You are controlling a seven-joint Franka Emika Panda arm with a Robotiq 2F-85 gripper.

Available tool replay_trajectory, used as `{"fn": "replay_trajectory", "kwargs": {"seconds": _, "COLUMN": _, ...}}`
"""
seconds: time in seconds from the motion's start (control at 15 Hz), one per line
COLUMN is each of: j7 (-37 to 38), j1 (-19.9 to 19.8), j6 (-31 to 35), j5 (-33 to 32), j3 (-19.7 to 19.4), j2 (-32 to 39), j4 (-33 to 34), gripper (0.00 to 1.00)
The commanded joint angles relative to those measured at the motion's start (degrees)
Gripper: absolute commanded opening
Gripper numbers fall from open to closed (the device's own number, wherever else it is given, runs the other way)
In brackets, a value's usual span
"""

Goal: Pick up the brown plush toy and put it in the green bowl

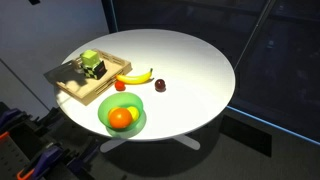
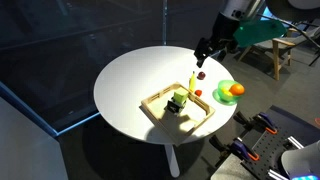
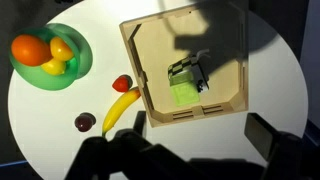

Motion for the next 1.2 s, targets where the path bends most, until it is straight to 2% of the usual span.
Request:
{"fn": "replay_trajectory", "kwargs": {"seconds": 0.0, "j7": 0.35, "j1": 0.86, "j6": -0.13, "j5": -0.5, "j3": -0.84, "j2": 0.09, "j4": 0.08, "gripper": 1.0}}
{"fn": "replay_trajectory", "kwargs": {"seconds": 0.6, "j7": 0.31, "j1": 0.8, "j6": -0.2, "j5": -0.5, "j3": -0.92, "j2": 0.25, "j4": 0.22, "gripper": 1.0}}
{"fn": "replay_trajectory", "kwargs": {"seconds": 1.13, "j7": -0.58, "j1": -0.29, "j6": -1.76, "j5": 0.69, "j3": -4.59, "j2": 2.44, "j4": 3.15, "gripper": 1.0}}
